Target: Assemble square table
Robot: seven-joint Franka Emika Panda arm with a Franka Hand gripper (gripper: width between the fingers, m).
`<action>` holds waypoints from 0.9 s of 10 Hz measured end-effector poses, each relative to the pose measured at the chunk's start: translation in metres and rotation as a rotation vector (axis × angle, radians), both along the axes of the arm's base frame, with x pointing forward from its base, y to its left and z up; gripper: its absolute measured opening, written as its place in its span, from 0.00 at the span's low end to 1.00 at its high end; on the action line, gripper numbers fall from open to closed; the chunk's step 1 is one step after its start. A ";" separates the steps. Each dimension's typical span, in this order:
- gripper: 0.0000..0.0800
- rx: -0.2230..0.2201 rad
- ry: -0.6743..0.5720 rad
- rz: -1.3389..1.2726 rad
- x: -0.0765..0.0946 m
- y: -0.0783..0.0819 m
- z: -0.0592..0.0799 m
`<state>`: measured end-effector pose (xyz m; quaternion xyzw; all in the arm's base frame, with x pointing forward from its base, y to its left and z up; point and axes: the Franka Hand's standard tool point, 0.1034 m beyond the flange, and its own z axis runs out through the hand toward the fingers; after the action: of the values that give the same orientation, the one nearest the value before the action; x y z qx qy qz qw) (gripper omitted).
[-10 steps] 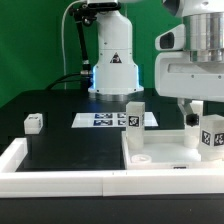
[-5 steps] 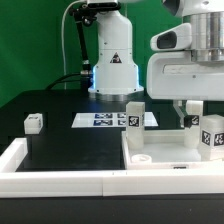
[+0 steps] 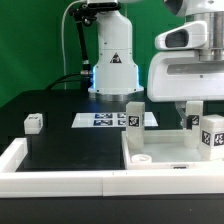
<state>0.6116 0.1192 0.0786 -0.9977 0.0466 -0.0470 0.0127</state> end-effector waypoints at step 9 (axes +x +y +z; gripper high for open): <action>0.36 -0.042 -0.004 0.251 0.000 -0.003 0.000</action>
Offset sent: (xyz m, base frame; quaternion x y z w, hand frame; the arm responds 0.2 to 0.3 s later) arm 0.0031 0.0038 0.0020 -0.0007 -0.0048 -0.1833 0.9830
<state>0.6121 0.1161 0.0786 -0.9957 -0.0798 -0.0481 -0.0024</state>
